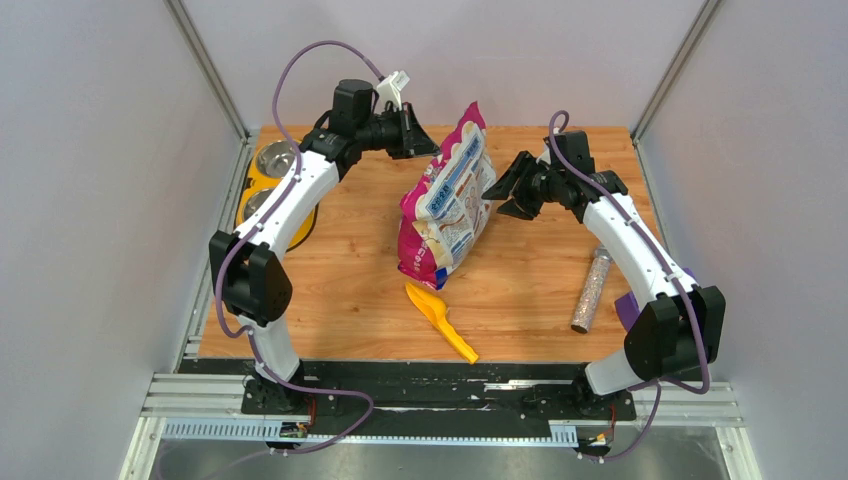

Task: Serve the pet food

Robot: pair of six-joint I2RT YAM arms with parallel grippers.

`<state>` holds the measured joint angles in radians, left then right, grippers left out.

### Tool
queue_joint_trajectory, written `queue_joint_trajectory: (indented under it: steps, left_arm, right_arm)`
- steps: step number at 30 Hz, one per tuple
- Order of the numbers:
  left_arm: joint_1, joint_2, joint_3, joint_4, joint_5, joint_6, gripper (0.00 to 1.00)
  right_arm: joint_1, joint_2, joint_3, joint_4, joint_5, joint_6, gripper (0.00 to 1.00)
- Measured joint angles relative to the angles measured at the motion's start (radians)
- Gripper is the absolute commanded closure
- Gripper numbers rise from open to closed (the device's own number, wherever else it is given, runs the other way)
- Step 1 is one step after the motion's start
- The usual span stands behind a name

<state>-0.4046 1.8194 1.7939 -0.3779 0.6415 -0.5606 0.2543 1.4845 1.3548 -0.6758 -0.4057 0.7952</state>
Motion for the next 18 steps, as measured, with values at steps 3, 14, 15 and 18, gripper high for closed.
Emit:
queue_joint_trajectory:
  steps: [3,14,15,18]
  left_arm:
    - [-0.001,-0.008,0.000,0.000,-0.011,-0.006,0.78]
    - [0.000,-0.013,0.000,0.002,-0.042,-0.067,0.83]
    - [0.000,-0.013,0.000,0.002,-0.042,-0.070,0.83]
    - [0.000,-0.013,-0.002,0.003,-0.045,-0.072,0.86]
  right_arm:
    - [0.000,0.000,0.000,0.000,0.000,0.000,0.51]
    - [0.000,0.000,-0.002,0.000,0.000,0.000,0.50]
    - [0.000,0.000,-0.004,0.001,0.000,0.000,0.50]
    - [0.000,0.000,-0.014,0.001,-0.001,0.000,0.50]
